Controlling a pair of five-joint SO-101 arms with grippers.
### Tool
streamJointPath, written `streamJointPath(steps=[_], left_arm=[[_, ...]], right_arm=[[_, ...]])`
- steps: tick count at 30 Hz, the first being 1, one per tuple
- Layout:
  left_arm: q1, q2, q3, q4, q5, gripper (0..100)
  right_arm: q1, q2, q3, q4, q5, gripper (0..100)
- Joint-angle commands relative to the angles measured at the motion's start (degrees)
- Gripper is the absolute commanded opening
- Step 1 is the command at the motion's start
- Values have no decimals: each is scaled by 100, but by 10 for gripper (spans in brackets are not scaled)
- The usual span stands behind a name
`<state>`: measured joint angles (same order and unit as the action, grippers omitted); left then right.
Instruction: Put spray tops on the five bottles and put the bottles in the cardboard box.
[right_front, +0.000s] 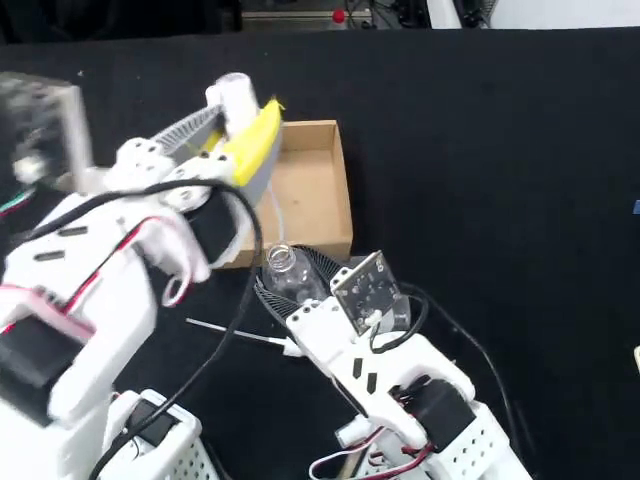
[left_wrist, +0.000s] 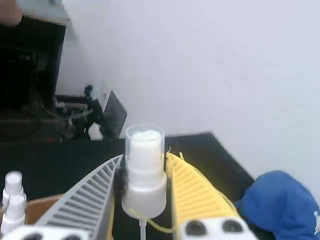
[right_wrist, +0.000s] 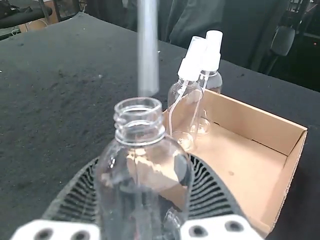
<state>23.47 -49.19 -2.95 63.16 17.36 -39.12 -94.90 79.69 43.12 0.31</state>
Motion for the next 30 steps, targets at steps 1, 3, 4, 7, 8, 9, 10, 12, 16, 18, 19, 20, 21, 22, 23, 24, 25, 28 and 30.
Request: streamJointPath(steps=[1,3,4,7,8,9,10,12,16,18,19,20,21,22,23,24,25,28,30], left_arm=[[31,-211,-488,-88,44,30],[31,-211,-497,9,44,30],[31,-211,-479,44,44,30],[31,-211,-312,202,44,30],[31,-229,-215,220,44,30],[31,-237,-110,211,44,30],[31,-237,-13,202,44,30],[31,-211,207,202,44,30],[22,-273,848,-185,44,30],[31,-273,1068,-352,44,30],[31,-273,1112,-378,44,30],[40,-273,1147,-387,44,30],[40,-273,1174,-387,44,30],[40,-273,1174,-360,44,30],[40,-273,1200,-343,44,30],[40,-273,1270,-343,44,30],[40,-273,1341,-343,44,32],[40,-299,1525,-264,44,33],[48,-440,1578,-9,44,34]], right_arm=[[-44,-127,-48,-167,-9,11],[-44,-127,-48,-167,-9,11],[-44,-127,-48,-167,-9,11],[-44,-127,-48,-167,-9,11],[-44,-127,-48,-167,-9,11],[-44,-127,-48,-167,-9,11],[-44,-127,-48,-167,-9,11],[-44,-127,-48,-167,-9,11],[-44,-127,-48,-167,-9,11],[-44,-127,-48,-167,-9,11],[-44,-127,-48,-167,-9,11],[-44,-127,-48,-167,-9,11],[-44,-127,-48,-167,-9,11],[-44,-127,-48,-167,-9,11],[-44,-127,-48,-167,-9,11],[-44,-127,-48,-167,-9,11],[-44,-127,-48,-167,-9,11],[-35,-127,-48,-167,-9,11],[-35,-127,-48,-167,-9,11]])
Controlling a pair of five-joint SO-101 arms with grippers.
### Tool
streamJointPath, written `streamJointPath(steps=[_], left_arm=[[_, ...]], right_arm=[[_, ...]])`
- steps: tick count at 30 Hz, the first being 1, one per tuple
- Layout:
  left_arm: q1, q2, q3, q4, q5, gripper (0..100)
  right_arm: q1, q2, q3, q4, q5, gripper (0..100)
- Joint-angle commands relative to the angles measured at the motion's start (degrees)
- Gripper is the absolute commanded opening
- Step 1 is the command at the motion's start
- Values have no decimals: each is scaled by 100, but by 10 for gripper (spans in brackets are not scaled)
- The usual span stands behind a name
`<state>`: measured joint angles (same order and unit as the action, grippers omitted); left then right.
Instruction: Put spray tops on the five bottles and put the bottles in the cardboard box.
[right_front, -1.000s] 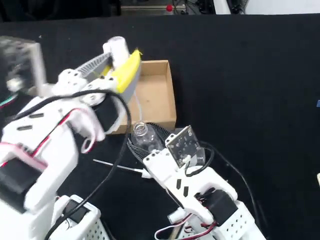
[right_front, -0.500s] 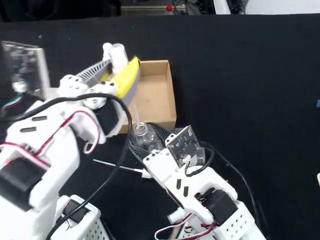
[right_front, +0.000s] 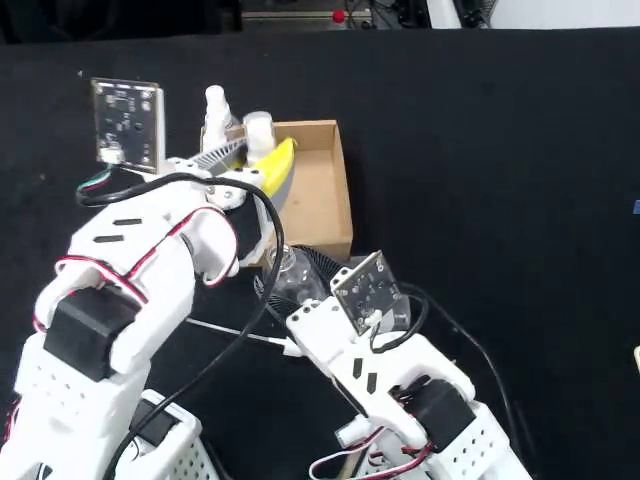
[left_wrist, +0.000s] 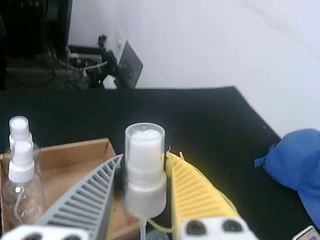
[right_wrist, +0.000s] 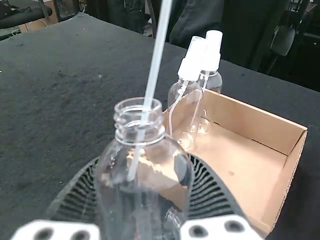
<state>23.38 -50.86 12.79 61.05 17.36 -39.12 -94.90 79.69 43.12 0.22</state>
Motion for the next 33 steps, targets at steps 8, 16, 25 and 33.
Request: streamJointPath(steps=[8,16,25,33], left_arm=[[400,-914,593,554,44,166],[312,-1266,1033,554,-97,202],[-892,-2040,1121,677,-1204,202],[-3345,-2330,1587,800,-1248,202]], right_arm=[[-35,-127,-48,-167,0,11],[-35,-127,-48,-167,0,11],[-35,-127,-48,-167,0,12],[545,-127,-101,-202,-44,11]])
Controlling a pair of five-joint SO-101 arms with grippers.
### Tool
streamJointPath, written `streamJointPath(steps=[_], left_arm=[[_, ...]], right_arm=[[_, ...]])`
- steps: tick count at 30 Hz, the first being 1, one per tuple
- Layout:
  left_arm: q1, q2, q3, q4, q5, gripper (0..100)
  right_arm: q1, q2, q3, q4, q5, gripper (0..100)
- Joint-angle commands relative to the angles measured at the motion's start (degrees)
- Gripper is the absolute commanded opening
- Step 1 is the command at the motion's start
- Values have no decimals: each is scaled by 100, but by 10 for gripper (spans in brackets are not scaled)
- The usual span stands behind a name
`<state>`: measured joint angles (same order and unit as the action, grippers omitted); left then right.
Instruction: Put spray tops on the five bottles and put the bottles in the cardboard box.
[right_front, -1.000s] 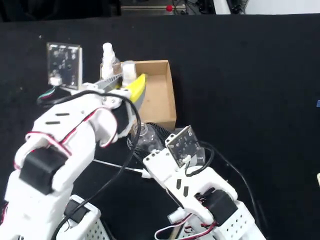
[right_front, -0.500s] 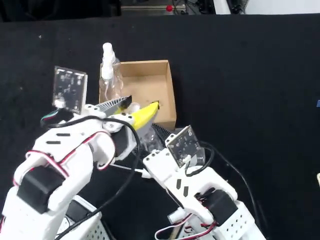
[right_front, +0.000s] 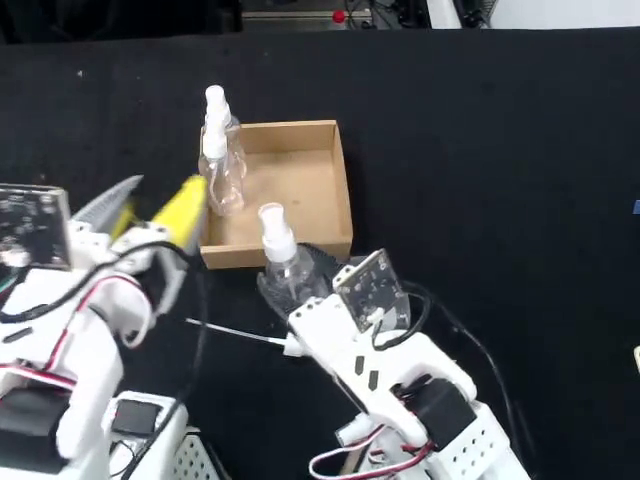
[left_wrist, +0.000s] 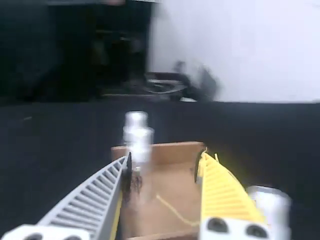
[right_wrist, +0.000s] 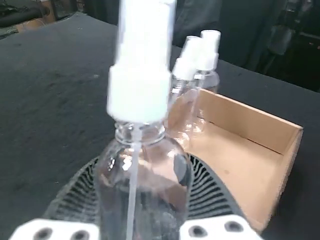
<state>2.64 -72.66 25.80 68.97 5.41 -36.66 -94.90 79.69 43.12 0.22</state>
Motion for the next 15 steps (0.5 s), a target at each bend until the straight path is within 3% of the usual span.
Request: streamJointPath(steps=[1,8,15], left_arm=[[-1534,-211,497,9,-18,202],[-2607,-431,2475,-281,-79,203],[-2870,-413,4180,-1407,-255,202]], right_arm=[[325,-127,-92,-255,-44,11],[308,-66,-101,-1231,-53,11],[299,365,-92,-2954,-897,11]])
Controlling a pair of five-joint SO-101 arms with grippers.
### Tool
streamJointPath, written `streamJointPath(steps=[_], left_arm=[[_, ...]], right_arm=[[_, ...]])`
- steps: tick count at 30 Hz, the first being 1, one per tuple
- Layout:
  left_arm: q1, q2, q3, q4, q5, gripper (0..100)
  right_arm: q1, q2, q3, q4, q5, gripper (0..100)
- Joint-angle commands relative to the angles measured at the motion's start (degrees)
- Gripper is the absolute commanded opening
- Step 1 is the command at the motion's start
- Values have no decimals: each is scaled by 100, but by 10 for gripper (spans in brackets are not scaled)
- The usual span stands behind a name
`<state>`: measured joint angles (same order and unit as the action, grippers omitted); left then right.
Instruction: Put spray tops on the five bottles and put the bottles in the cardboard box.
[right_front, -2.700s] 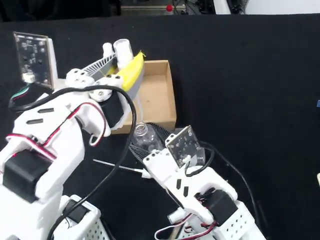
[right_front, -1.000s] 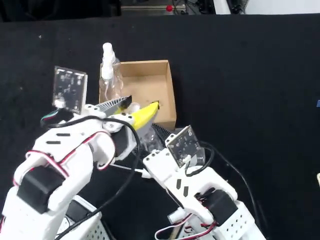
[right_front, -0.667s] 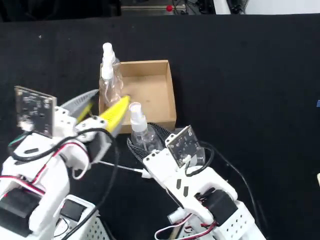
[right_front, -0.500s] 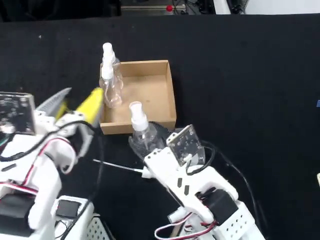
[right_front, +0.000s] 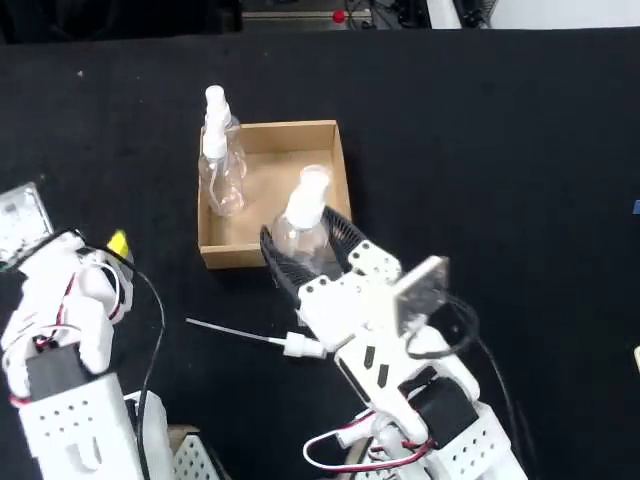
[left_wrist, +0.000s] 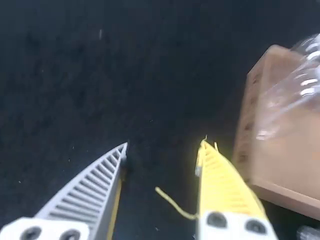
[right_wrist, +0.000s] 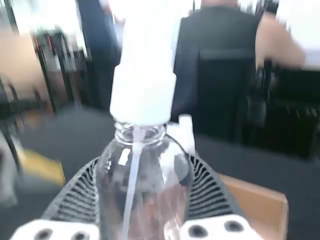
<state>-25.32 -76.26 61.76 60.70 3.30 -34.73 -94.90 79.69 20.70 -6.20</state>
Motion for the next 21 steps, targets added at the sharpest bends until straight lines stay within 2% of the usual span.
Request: streamJointPath(steps=[1,8,12,15,21], left_arm=[[-92,-88,734,-686,-44,202],[-75,-105,1508,-1292,-44,202],[-66,-105,1903,-1705,-26,202],[-66,-105,2070,-1881,334,202],[-57,-105,2176,-1908,563,202]], right_arm=[[105,620,-101,-985,-290,11],[0,3064,-382,-3499,-255,11],[-281,4347,-857,-3710,-281,12],[-334,5182,-1305,-3798,-264,11],[-352,6809,-1727,-4958,-246,11]])
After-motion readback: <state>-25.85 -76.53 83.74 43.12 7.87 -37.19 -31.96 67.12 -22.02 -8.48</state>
